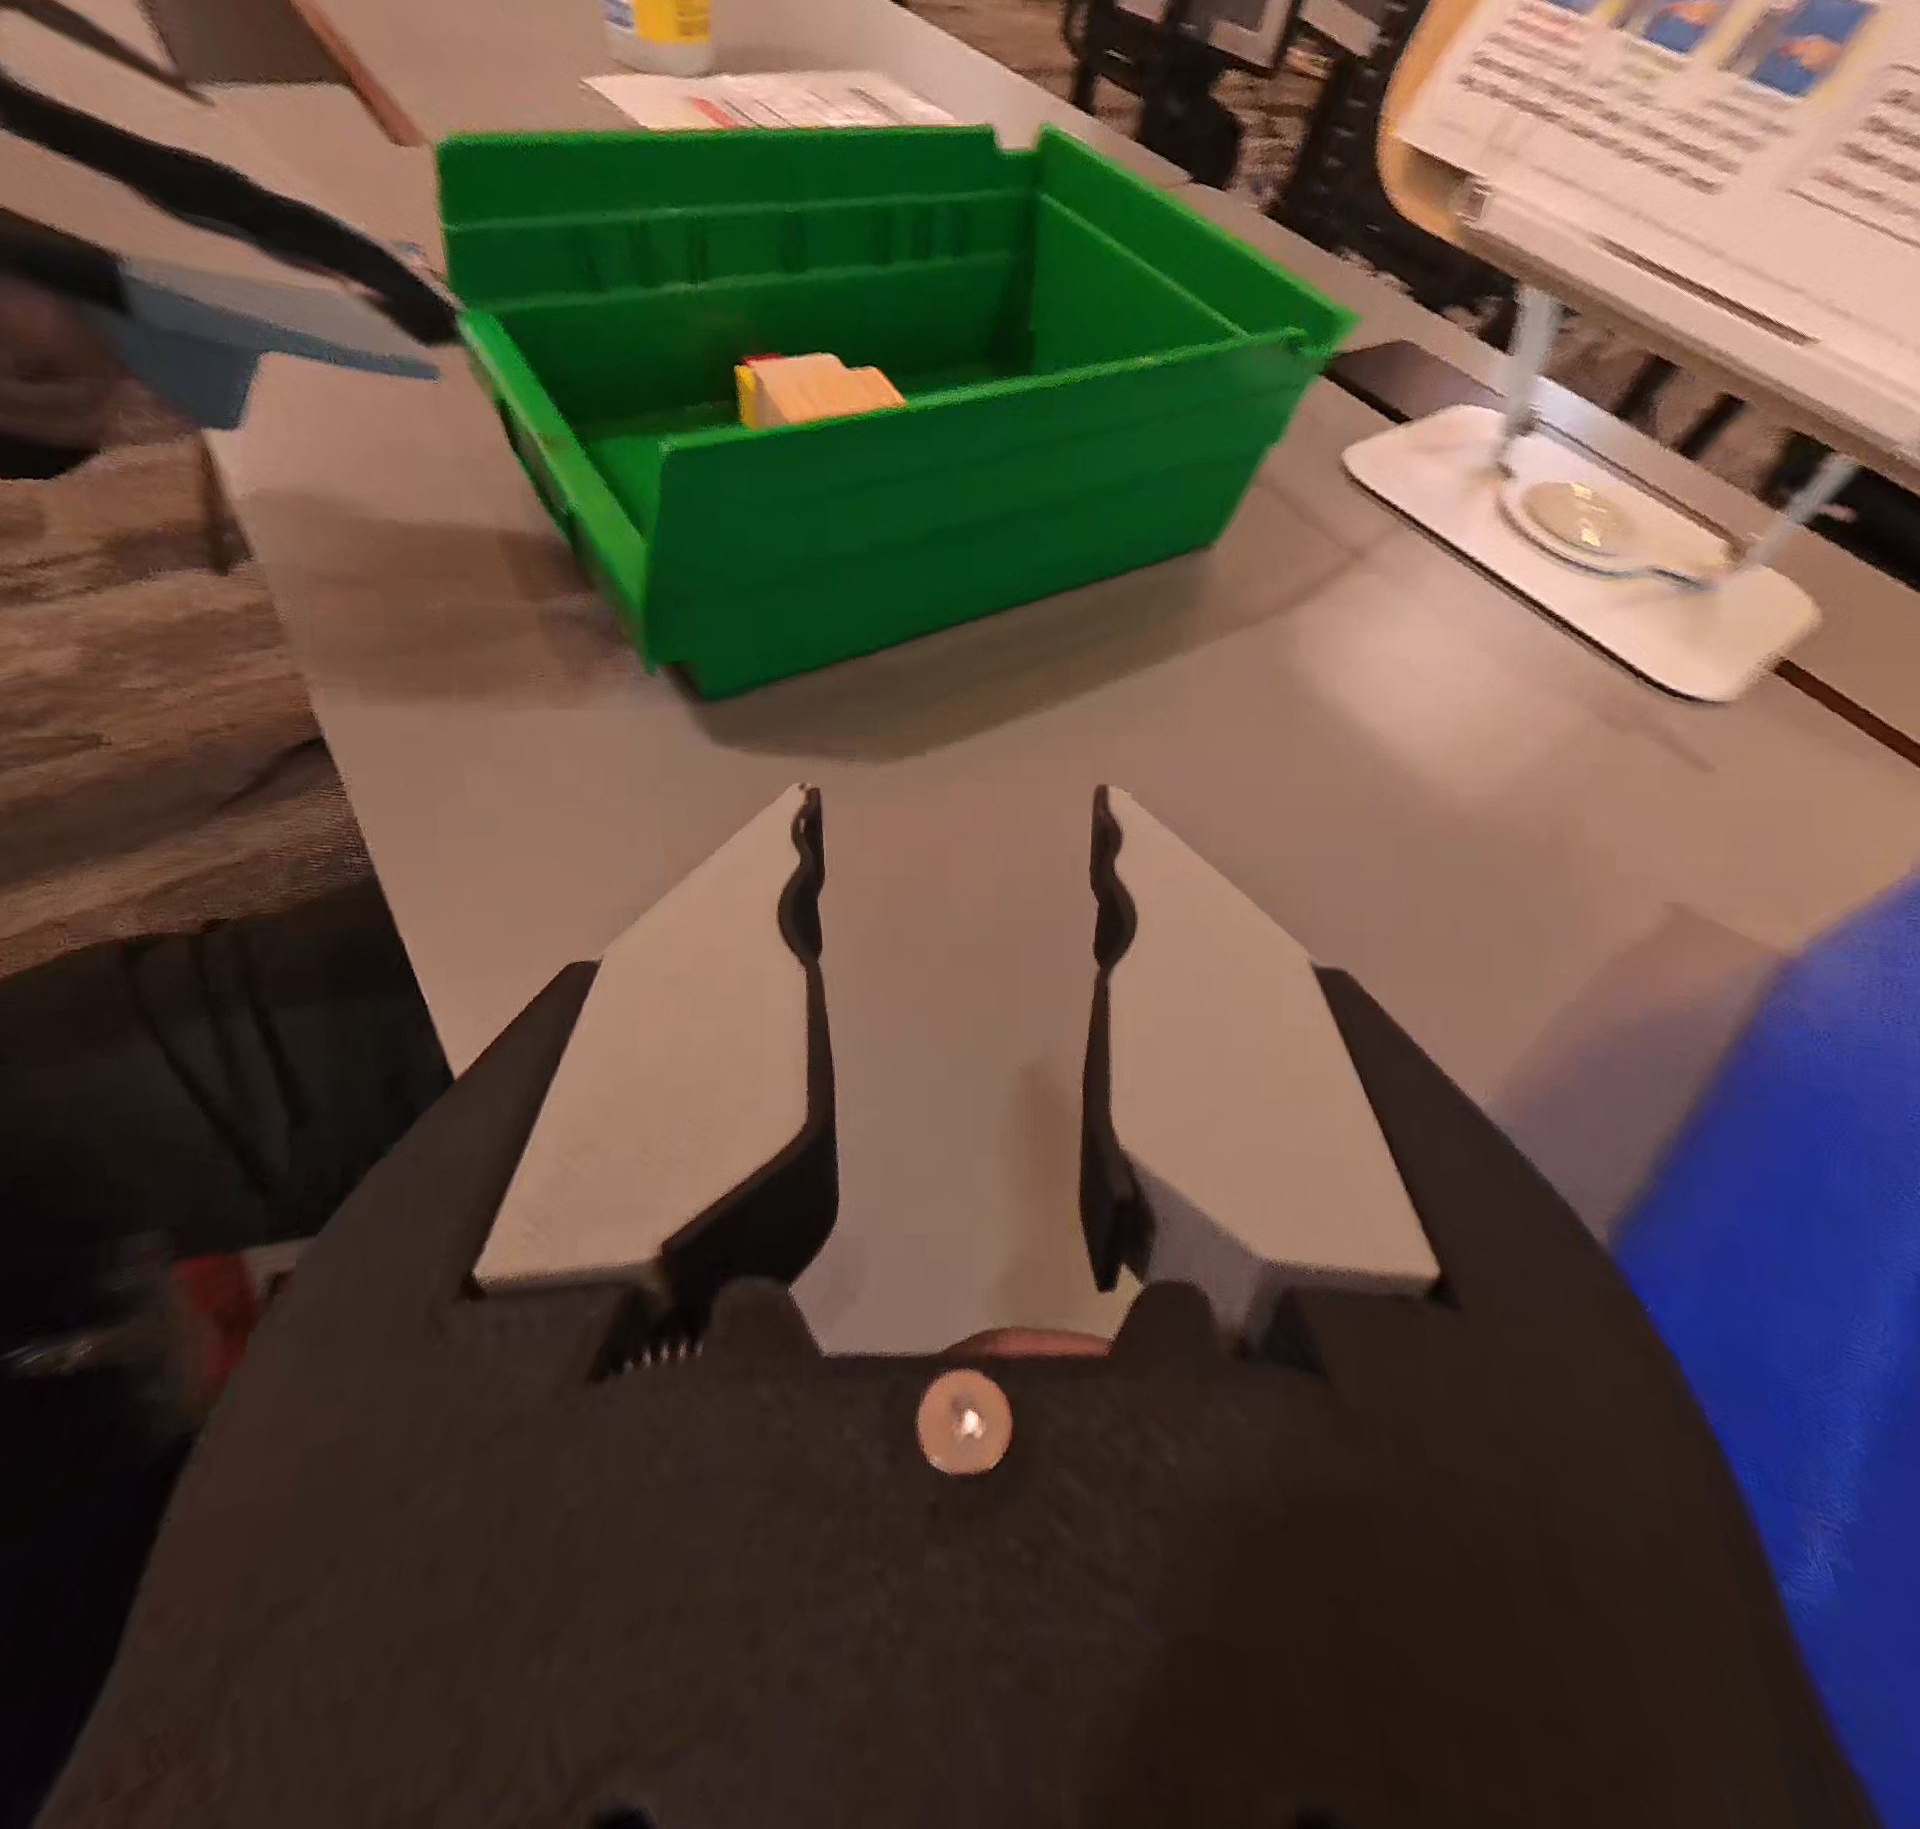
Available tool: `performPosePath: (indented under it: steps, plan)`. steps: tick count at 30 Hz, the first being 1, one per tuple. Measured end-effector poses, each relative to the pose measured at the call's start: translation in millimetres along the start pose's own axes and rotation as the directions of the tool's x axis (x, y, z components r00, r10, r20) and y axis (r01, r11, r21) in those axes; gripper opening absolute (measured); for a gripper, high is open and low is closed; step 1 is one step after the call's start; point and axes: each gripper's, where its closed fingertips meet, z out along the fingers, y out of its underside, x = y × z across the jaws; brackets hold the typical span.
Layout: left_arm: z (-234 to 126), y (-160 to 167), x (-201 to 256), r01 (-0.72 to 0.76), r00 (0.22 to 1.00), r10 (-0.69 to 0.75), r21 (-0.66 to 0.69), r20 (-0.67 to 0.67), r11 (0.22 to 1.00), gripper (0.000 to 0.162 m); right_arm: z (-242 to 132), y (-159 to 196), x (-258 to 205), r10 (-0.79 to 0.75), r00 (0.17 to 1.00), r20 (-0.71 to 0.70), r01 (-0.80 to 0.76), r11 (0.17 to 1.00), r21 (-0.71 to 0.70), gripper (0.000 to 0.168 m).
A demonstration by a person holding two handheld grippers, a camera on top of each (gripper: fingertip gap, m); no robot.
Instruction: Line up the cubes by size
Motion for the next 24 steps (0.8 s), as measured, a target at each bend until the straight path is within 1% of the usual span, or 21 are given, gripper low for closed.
performPosePath:
  steps: [2,3,4,5,6,7,8,9,11,13,14,15,16,17,18,19,22,23,24]
  plan:
    - [12.7,-11.4,-12.0,0.001,1.0,-0.001,-0.031,-0.008,1.0,0.0,22.1,-5.1,-1.9,-0.008,0.997,0.071,0.009,1.0,-0.012,0.05]
    - [22.4,-13.2,-19.3,-0.026,1.0,0.026,-0.086,-0.007,0.996,0.0,32.2,-7.0,0.5,-0.015,0.996,0.091,0.018,0.999,-0.027,0.051]
    - [33.0,-12.9,-28.2,-0.084,0.996,0.086,-0.155,0.003,0.984,0.0,41.0,-9.7,3.4,-0.025,0.994,0.107,0.028,0.999,-0.033,0.052]
    - [43.2,-11.9,-39.0,-0.168,0.984,0.176,-0.223,0.017,0.96,0.0,48.7,-12.2,6.2,-0.035,0.992,0.12,0.04,0.999,-0.034,0.052]
    - [52.7,-7.5,-49.8,-0.254,0.962,0.272,-0.304,0.016,0.918,0.0,55.3,-13.5,8.9,-0.045,0.991,0.129,0.05,0.998,-0.038,0.052]
    - [60.8,1.3,-58.5,-0.32,0.939,0.344,-0.398,-0.012,0.86,0.0,60.8,-14.0,11.4,-0.048,0.99,0.134,0.054,0.998,-0.04,0.052]
    - [67.9,10.9,-64.4,-0.371,0.918,0.393,-0.478,-0.058,0.796,0.0,65.5,-14.0,13.2,-0.049,0.989,0.138,0.055,0.998,-0.04,0.052]
    - [75.4,16.7,-68.1,-0.416,0.897,0.43,-0.522,-0.102,0.745,0.0,69.2,-13.7,14.8,-0.044,0.989,0.14,0.05,0.998,-0.039,0.052]
    - [87.5,29.4,-68.3,-0.469,0.875,0.44,-0.584,-0.203,0.662,0.0,73.6,-13.4,16.2,-0.021,0.989,0.146,0.026,0.999,-0.031,0.052]
    - [95.2,47.4,-73.6,-0.508,0.85,0.447,-0.656,-0.279,0.558,0.0,73.3,-15.1,15.3,0.001,0.988,0.155,0.003,1.0,-0.023,0.052]
    - [100.7,53.8,-83.8,-0.52,0.831,0.484,-0.693,-0.274,0.5,0.0,72.1,-17.2,16.5,-0.002,0.989,0.145,0.004,1.0,-0.015,0.052]
    - [105.9,57.2,-96.8,-0.507,0.815,0.528,-0.738,-0.24,0.446,0.0,70.5,-18.8,18.8,-0.023,0.992,0.125,0.024,1.0,-0.013,0.052]
    - [112.2,56.4,-106.5,-0.483,0.802,0.564,-0.769,-0.197,0.419,0.0,67.8,-17.8,21.4,-0.065,0.993,0.101,0.068,0.997,-0.031,0.053]
    - [120.9,51.4,-113.3,-0.462,0.792,0.593,-0.777,-0.145,0.427,0.0,63.4,-17.5,27.7,-0.104,0.993,0.052,0.106,0.993,-0.048,0.053]
    - [129.7,45.9,-118.2,-0.438,0.793,0.601,-0.775,-0.095,0.455,0.0,57.1,-20.6,34.1,-0.127,0.992,0.0,0.127,0.991,-0.047,0.052]
    - [136.8,41.6,-121.0,-0.409,0.807,0.589,-0.769,-0.053,0.492,0.0,49.8,-25.4,35.8,-0.134,0.991,-0.019,0.133,0.991,-0.032,0.051]
    - [149.4,21.2,-123.3,-0.334,0.848,0.525,-0.697,0.071,0.634,0.0,27.2,-39.2,32.6,-0.098,0.995,-0.007,0.099,0.995,0.027,0.052]
    - [148.6,14.0,-119.5,-0.326,0.862,0.501,-0.666,0.083,0.671,0.0,20.2,-41.9,32.5,-0.089,0.996,-0.006,0.089,0.995,0.04,0.052]
    - [145.9,8.7,-111.9,-0.325,0.88,0.47,-0.635,0.069,0.701,0.0,13.7,-43.6,32.9,-0.084,0.996,-0.011,0.085,0.995,0.049,0.052]
